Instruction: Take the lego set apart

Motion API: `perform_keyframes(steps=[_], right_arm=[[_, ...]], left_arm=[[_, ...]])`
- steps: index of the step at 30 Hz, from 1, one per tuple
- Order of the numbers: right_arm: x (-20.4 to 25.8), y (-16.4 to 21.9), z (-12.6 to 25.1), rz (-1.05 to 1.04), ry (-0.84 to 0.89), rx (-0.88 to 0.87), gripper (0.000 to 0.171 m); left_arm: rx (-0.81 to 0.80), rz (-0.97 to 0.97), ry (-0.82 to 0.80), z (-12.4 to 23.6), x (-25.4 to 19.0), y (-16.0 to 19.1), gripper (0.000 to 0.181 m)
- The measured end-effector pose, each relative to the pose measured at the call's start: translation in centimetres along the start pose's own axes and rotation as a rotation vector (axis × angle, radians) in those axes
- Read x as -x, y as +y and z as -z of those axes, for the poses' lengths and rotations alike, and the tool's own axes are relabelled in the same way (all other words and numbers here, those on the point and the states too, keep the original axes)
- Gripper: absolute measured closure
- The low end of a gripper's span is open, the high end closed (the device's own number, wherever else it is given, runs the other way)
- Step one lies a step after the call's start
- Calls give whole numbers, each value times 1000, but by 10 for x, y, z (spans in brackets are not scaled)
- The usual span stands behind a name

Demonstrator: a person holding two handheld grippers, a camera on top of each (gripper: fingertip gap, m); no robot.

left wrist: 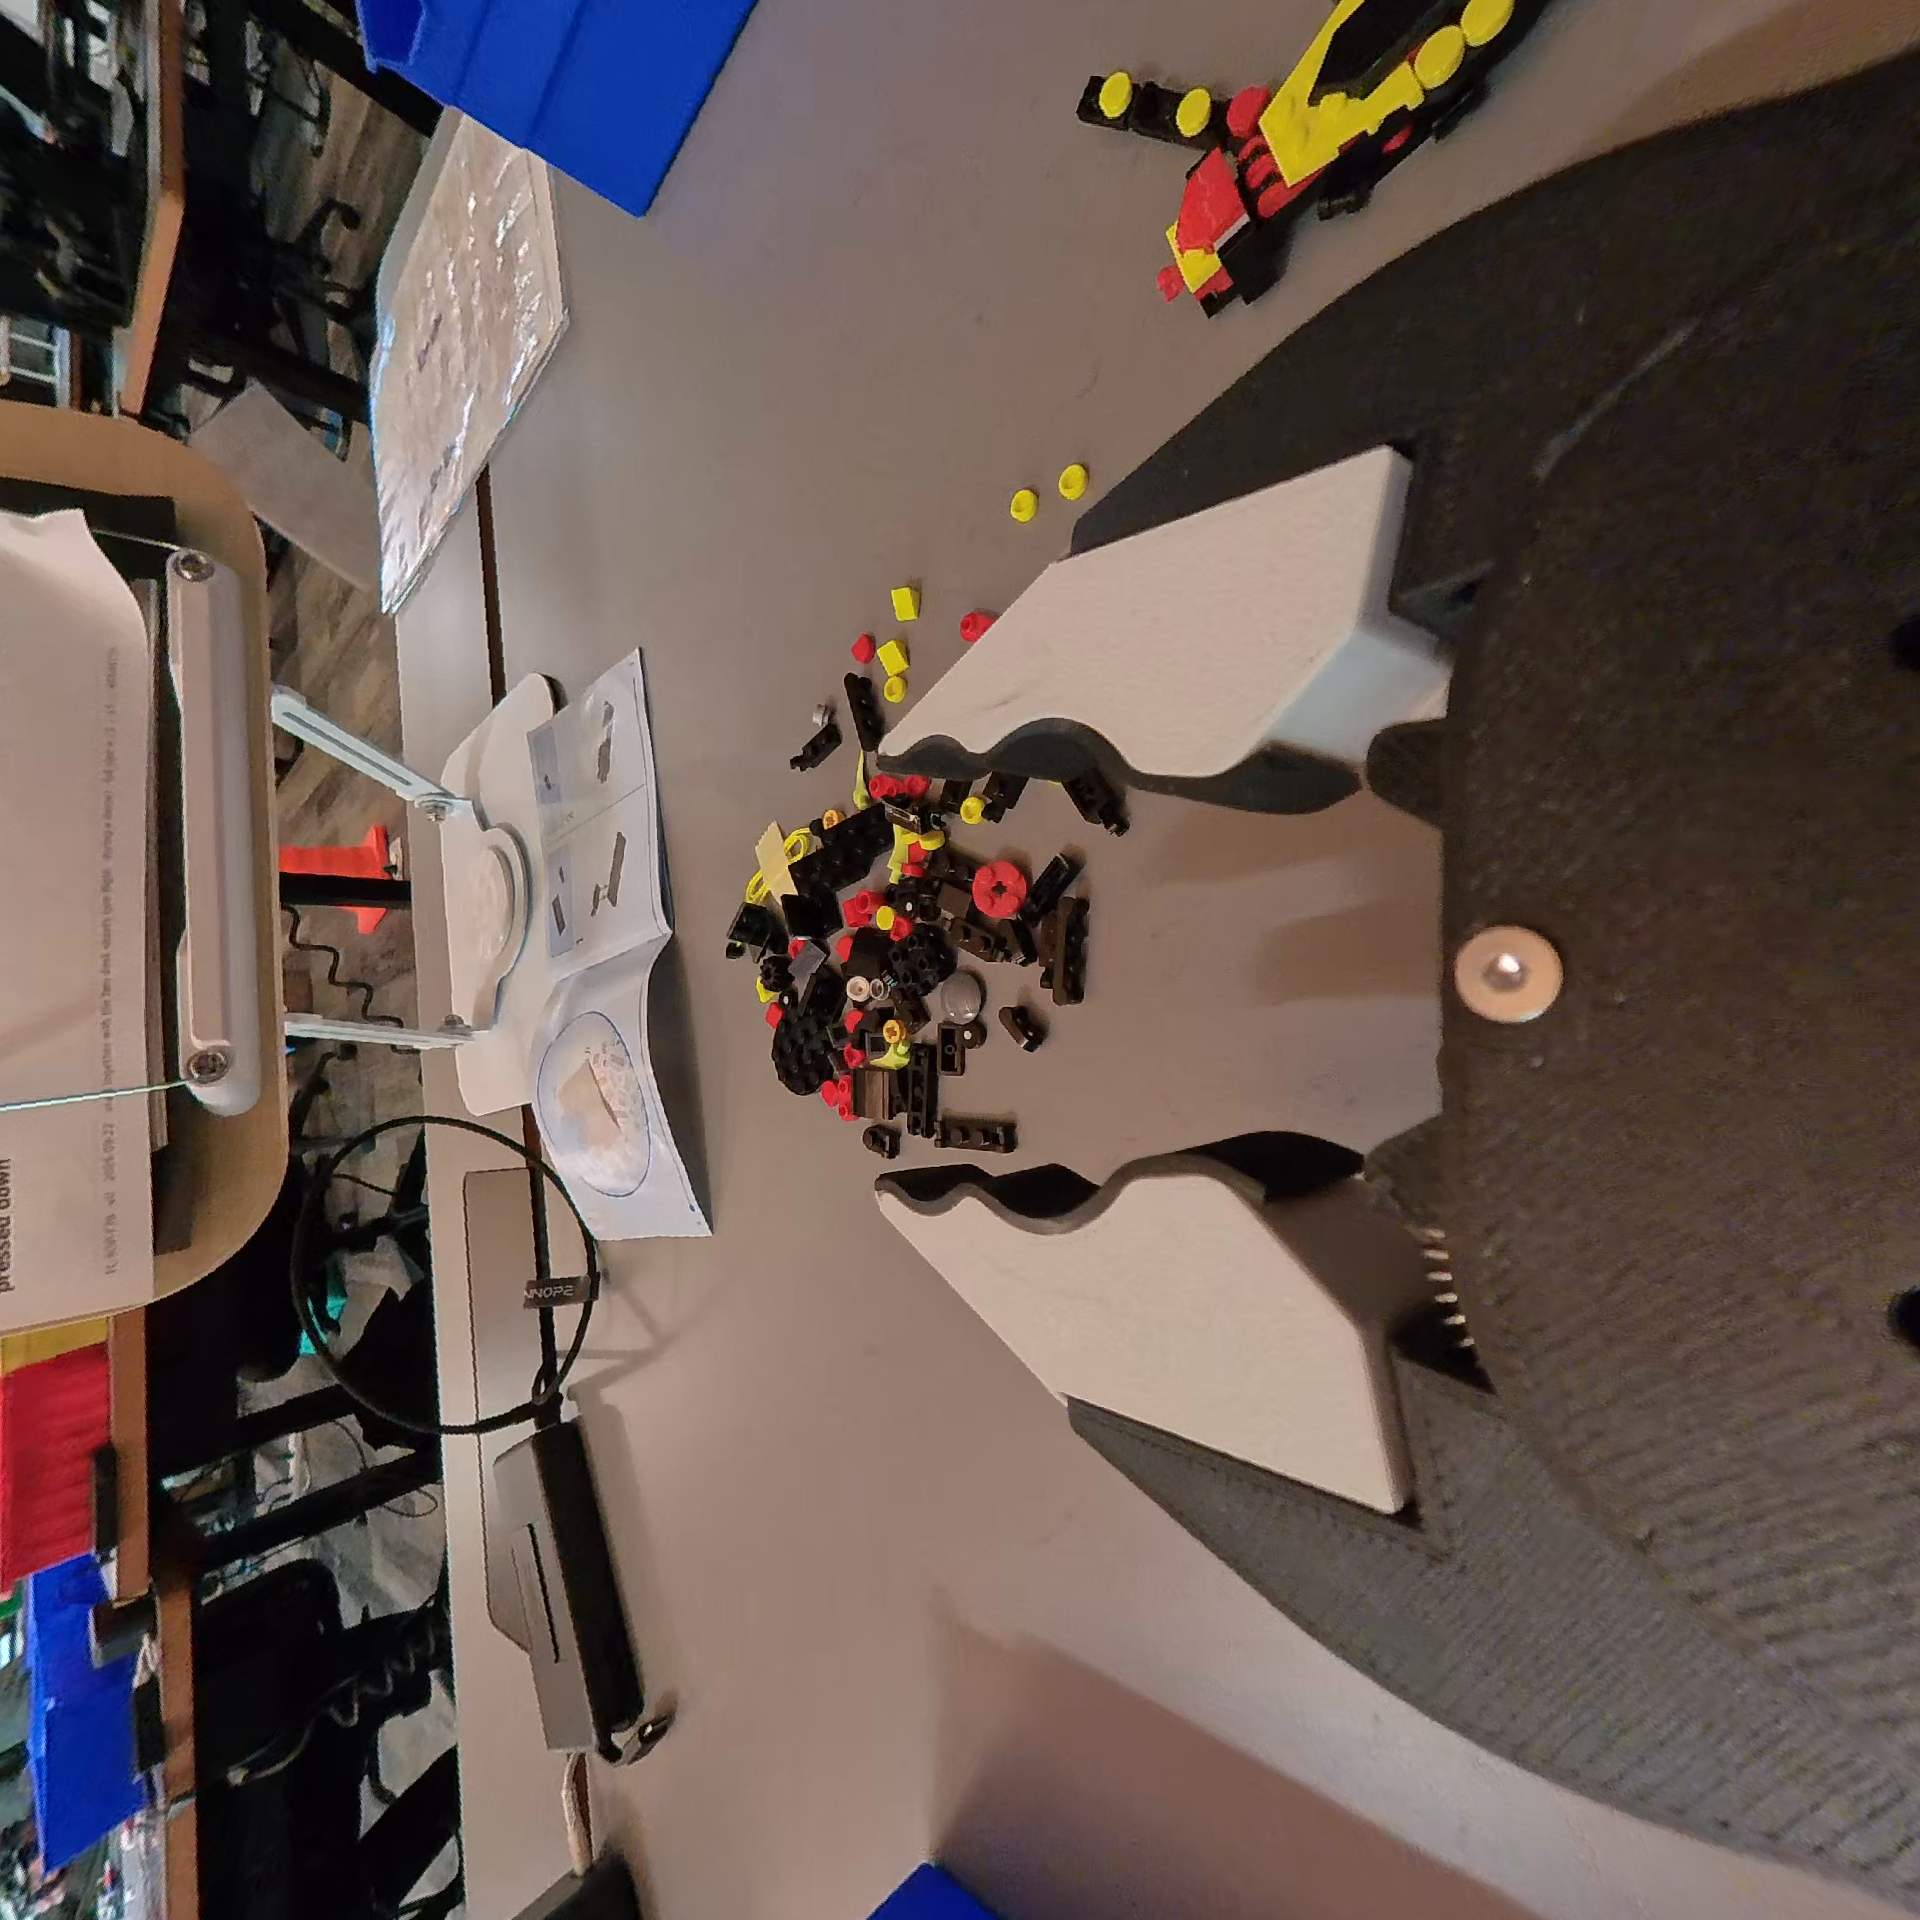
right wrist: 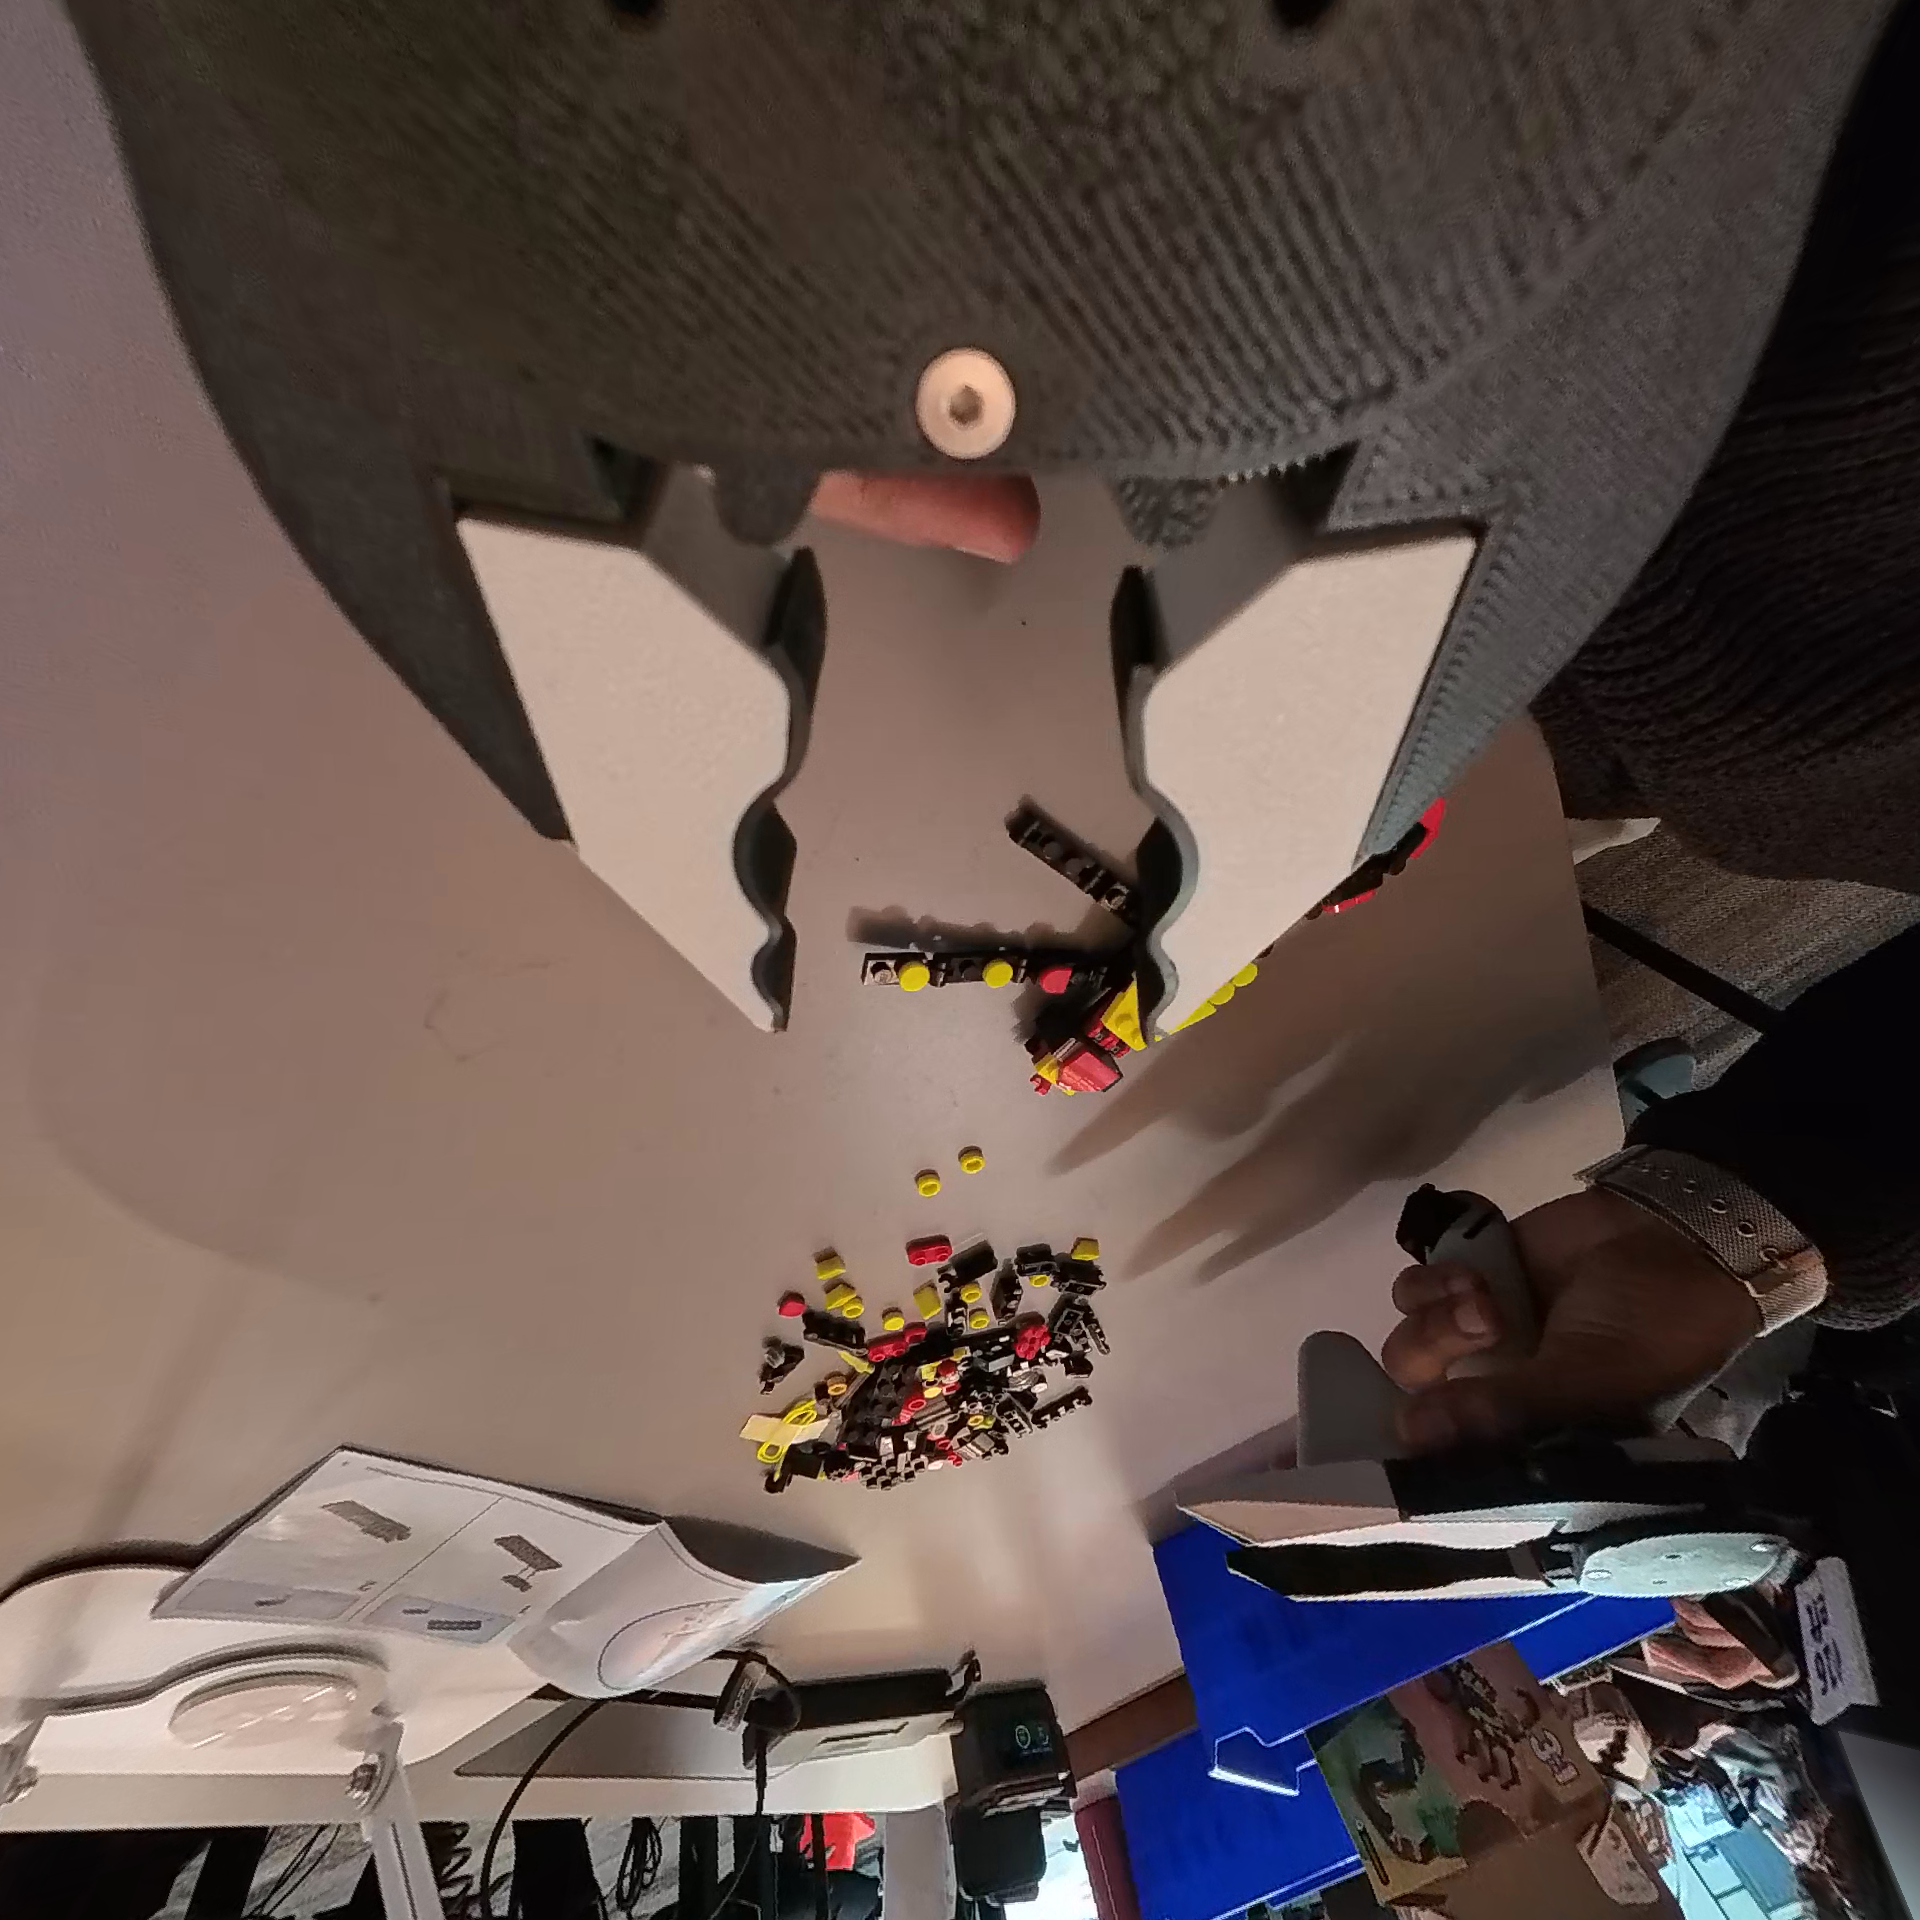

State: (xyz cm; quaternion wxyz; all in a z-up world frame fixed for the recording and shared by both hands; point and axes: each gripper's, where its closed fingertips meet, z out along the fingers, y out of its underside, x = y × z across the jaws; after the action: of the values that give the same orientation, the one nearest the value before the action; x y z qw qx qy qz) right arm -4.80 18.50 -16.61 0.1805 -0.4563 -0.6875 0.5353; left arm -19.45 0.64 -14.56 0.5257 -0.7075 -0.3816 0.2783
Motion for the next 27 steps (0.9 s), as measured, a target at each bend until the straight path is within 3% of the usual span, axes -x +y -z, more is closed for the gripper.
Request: perform_keyframes(steps=[27], right_arm=[[1,4,-2,5,-5,18,107]], left_arm=[[10,-1,1,-1,0,3,108]])
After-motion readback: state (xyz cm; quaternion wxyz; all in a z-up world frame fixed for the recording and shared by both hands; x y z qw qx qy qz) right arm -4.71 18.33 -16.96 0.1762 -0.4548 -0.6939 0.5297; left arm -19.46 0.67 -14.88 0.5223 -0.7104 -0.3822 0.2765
